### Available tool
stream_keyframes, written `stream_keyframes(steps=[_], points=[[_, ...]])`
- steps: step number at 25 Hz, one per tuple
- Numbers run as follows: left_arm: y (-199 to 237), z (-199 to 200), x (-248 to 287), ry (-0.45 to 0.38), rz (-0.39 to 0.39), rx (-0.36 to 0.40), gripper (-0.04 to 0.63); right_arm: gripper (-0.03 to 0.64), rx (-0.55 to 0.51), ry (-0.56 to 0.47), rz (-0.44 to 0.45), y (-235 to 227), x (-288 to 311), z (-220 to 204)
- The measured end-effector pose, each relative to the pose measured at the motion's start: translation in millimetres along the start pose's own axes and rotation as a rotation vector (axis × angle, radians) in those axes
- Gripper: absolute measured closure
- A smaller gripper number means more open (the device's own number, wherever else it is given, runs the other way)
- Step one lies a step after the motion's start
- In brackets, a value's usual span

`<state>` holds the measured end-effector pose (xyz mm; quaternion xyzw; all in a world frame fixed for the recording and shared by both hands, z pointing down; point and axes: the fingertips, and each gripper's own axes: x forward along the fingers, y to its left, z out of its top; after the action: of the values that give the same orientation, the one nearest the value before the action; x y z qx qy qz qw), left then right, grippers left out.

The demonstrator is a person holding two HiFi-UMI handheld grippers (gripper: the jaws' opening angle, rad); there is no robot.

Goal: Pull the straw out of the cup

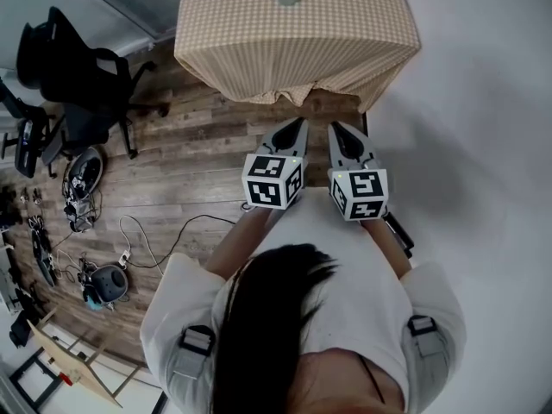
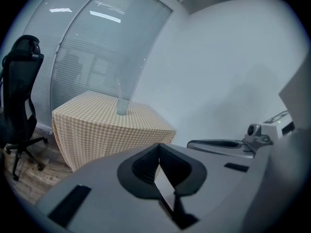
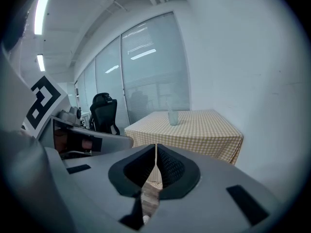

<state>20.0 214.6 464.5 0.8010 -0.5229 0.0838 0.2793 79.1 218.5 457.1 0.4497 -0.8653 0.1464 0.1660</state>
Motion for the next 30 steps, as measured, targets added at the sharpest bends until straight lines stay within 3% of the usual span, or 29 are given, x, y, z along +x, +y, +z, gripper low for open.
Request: stream_keyframes(steps=[7, 11, 14, 21, 30], points=[[23.2, 19.4, 3.1, -0.005, -0.021, 0.046, 0.587, 0.580, 0.004, -0.016, -0.024, 10.5, 23.7, 15.7], [27.5, 28.3, 5.0, -0.016, -0.095, 0.052, 0.588, 0.580, -0.006, -0.020, -0.031, 17.9, 35.6, 23.6], [36.2, 34.3, 4.0, -0.013, -0.105, 0.060, 0.588, 0.580, -0.007, -0.022, -0.037, 25.1, 42.7, 29.3], [42.5, 31.9, 8.7, 0.011, -0.150, 0.023, 0.588, 0.580, 0.008, -0.014, -0.049, 28.0, 48.2, 27.0], [57.8, 29.7, 2.9, 0.030, -0.134, 0.017, 0.586, 0.580, 0.015, -0.001, -0.022, 44.1, 57.7, 25.7]])
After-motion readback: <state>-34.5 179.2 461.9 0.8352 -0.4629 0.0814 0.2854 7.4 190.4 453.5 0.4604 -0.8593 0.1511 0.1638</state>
